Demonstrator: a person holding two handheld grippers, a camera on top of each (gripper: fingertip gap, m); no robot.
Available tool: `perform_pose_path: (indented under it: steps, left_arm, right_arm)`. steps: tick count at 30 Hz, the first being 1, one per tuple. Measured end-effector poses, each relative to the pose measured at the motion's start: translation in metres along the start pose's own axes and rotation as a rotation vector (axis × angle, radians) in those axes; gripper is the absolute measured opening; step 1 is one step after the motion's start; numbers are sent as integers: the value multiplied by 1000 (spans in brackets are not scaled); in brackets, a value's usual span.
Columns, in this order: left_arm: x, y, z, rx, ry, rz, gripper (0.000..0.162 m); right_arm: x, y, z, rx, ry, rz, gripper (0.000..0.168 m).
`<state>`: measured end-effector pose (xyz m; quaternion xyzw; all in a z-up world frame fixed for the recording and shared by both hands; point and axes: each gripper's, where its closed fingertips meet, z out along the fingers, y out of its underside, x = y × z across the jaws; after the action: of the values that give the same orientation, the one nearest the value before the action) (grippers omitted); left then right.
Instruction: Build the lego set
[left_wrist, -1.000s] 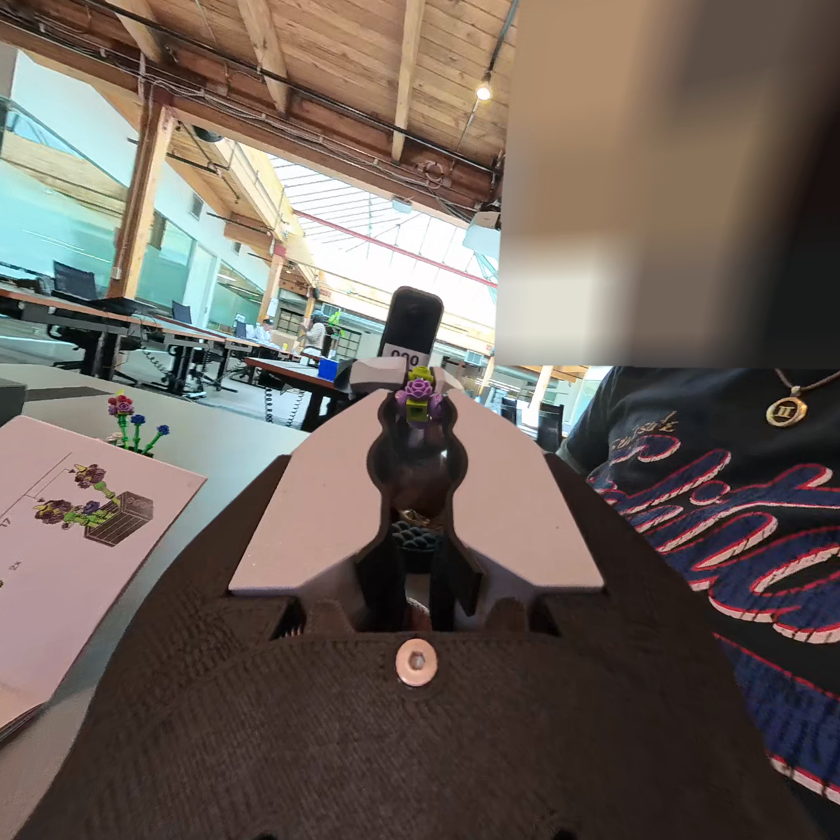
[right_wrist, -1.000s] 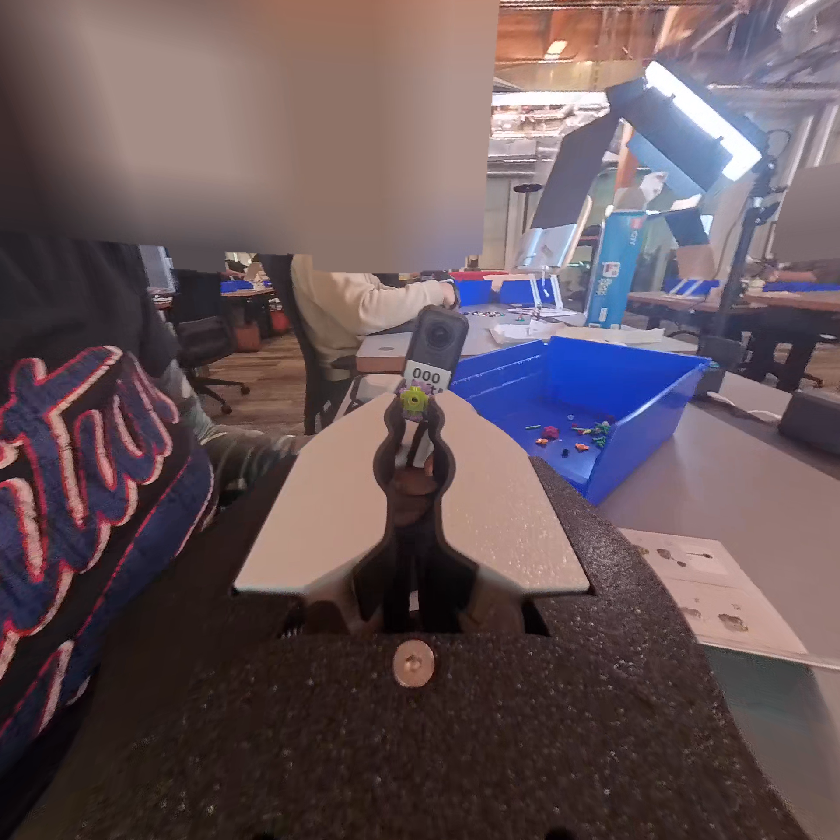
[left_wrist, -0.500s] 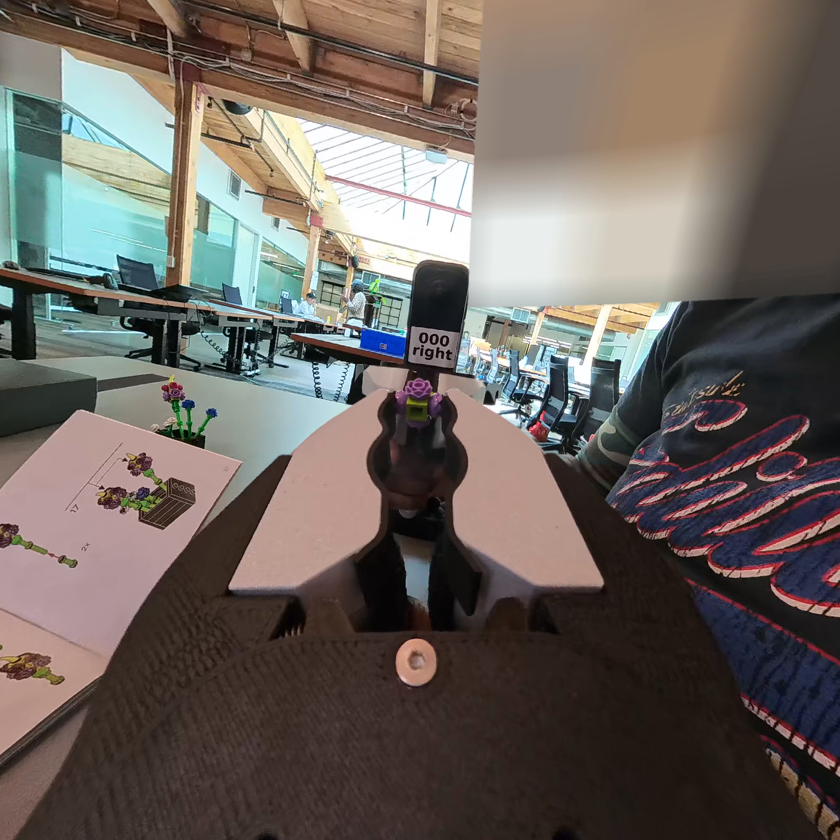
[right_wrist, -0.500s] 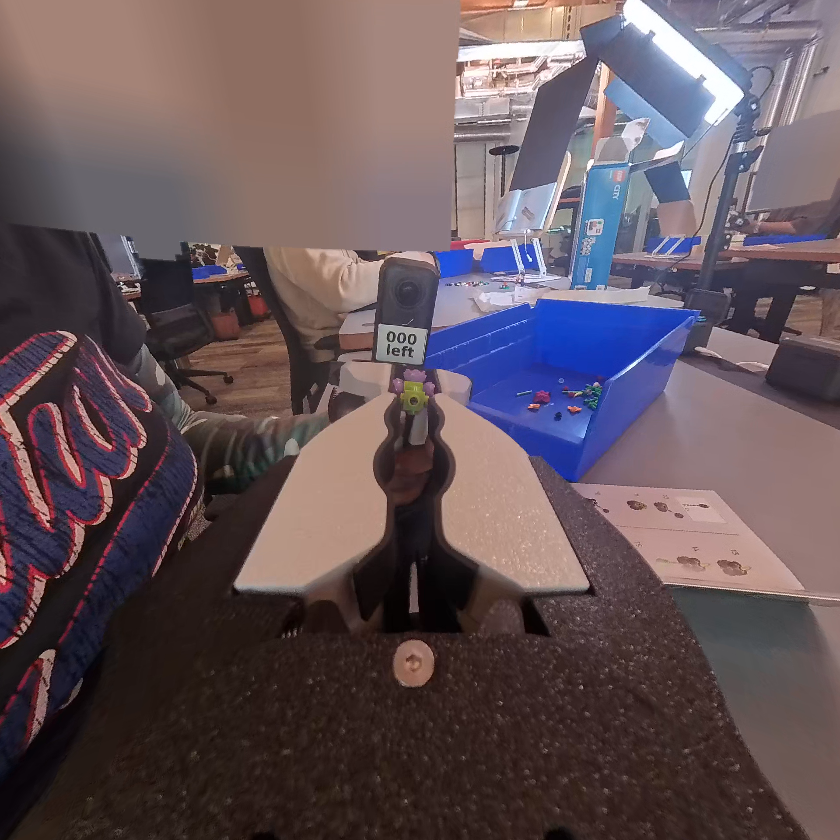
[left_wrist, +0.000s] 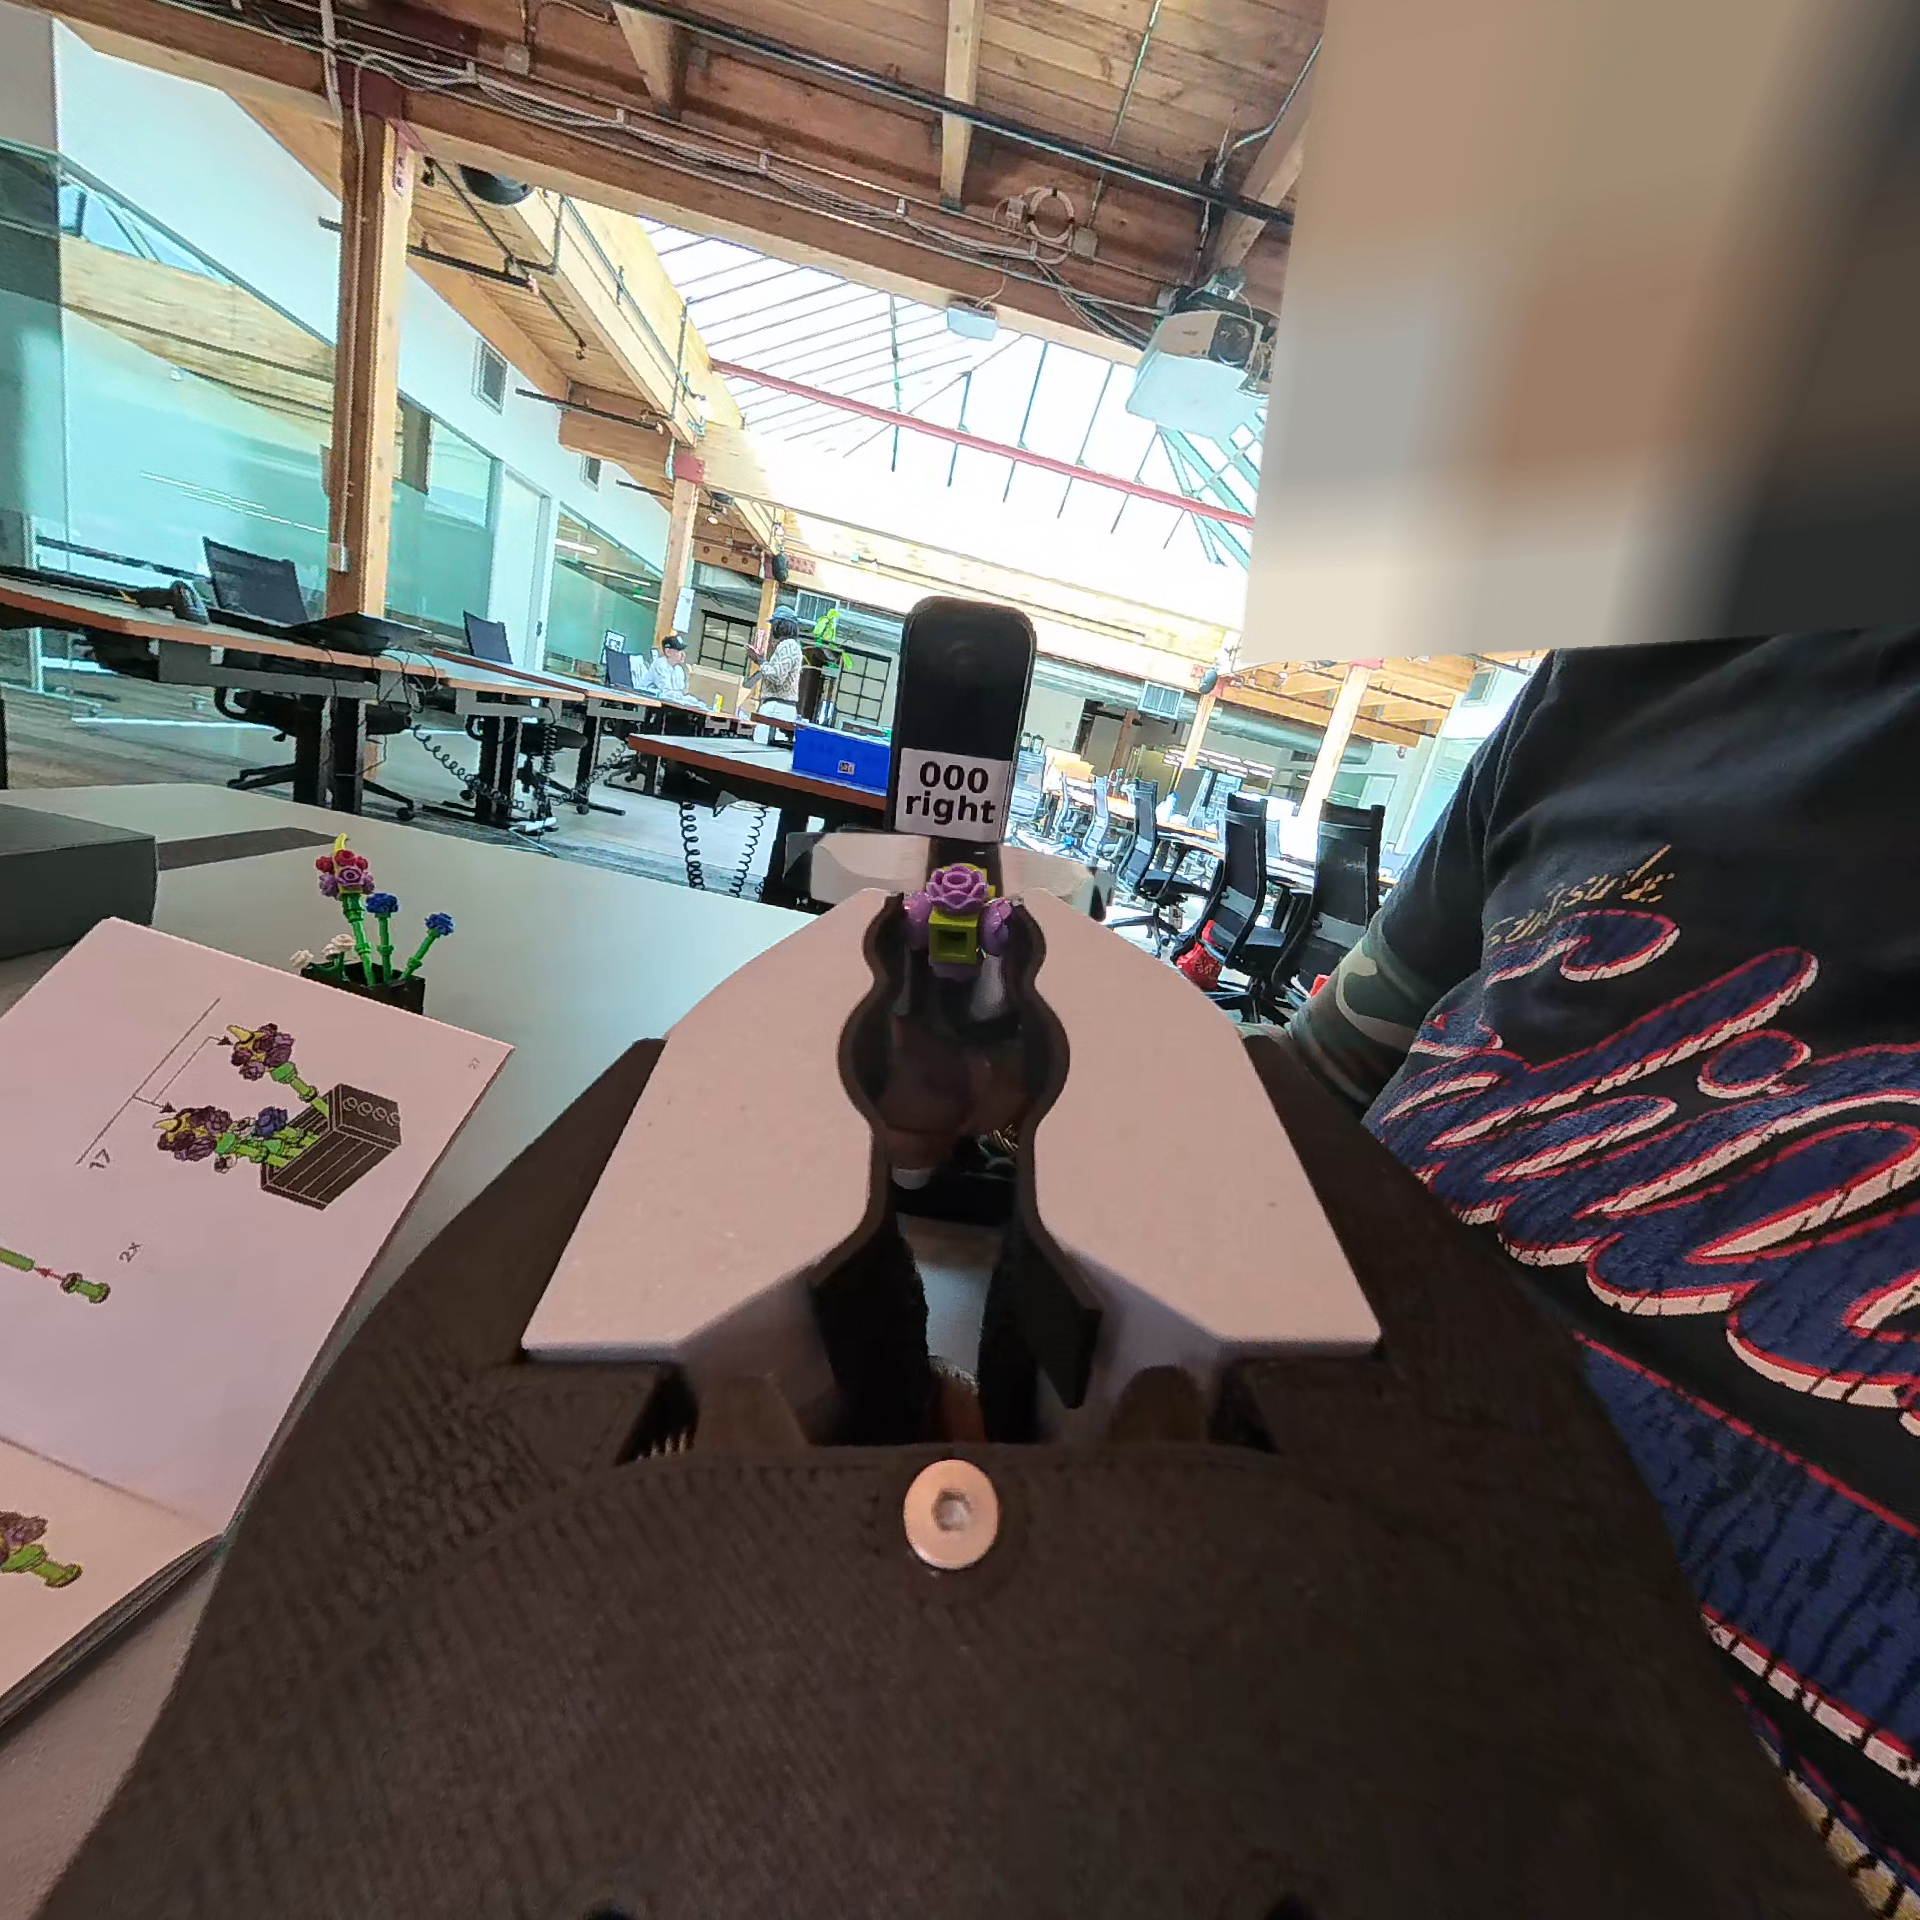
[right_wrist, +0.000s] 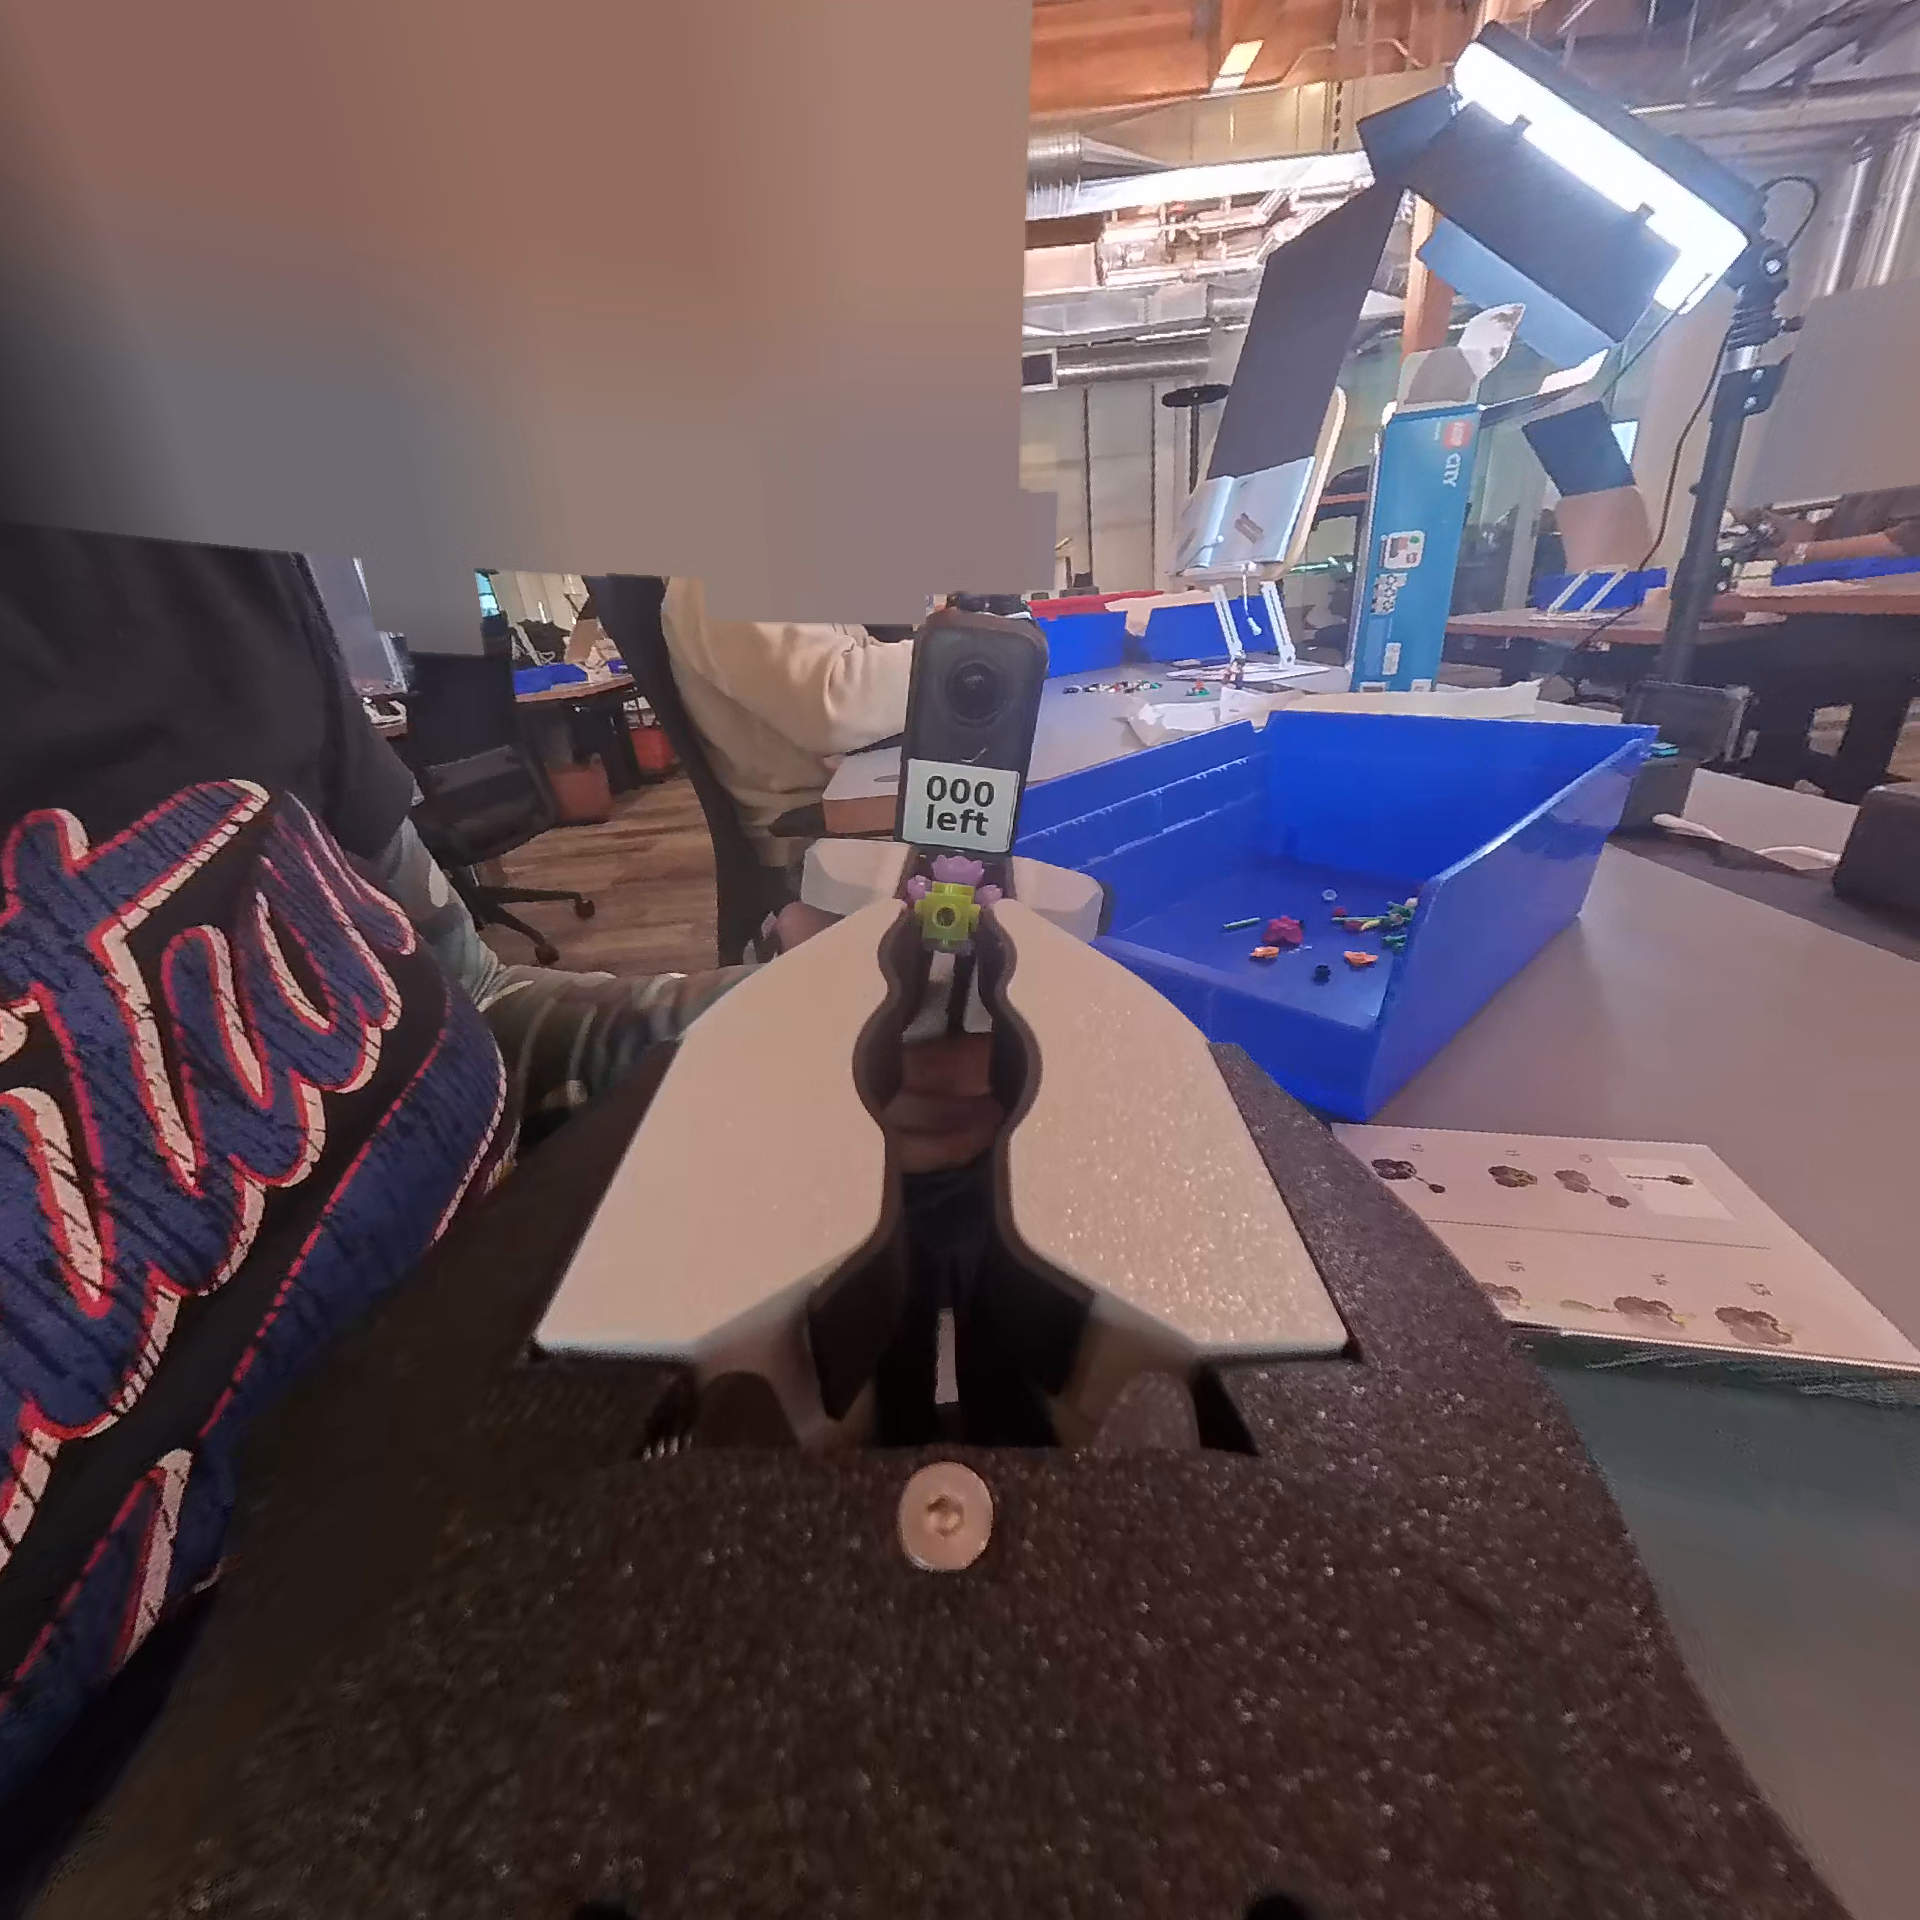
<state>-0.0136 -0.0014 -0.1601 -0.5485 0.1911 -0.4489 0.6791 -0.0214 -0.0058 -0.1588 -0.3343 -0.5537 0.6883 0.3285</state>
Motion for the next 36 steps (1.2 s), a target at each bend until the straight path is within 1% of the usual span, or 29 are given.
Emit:
perform_pose_path:
  steps: [3, 7, 15, 17, 19, 22, 24, 29, 36]
  left_arm:
    - [0, 0, 0, 4, 1, 2, 19]
    - [1, 1, 0, -3, 3, 2, 19]
    - [1, 3, 1, -16, 22, -49, 19]
    - [1, 3, 2, -11, 36, -88, 19]
    - [4, 2, 1, -2, 85, -195, 19]
    - [10, 1, -1, 16, 189, -405, 19]
    - [11, 2, -1, 9, 223, -475, 19]
    - [11, 5, 1, -9, 234, -496, 19]
    - [14, 10, 3, -46, 250, -495, 19]
  right_arm:
    - [0, 0, 0, 9, -12, 24, 11]
    - [-1, 1, 0, 4, -10, 6, 11]
    - [-1, 4, -2, -68, 13, -153, 11]
    - [-3, -4, -5, -48, 14, -263, 11]
    - [-7, -12, -8, -58, 13, -466, 11]
    - [-12, -6, -9, -198, -33, -790, 12]
    - [-14, -5, -7, -243, -61, -888, 12]
    - [-12, 4, -5, -314, -91, -969, 12]
    - [-14, 6, -3, -302, -119, -937, 12]
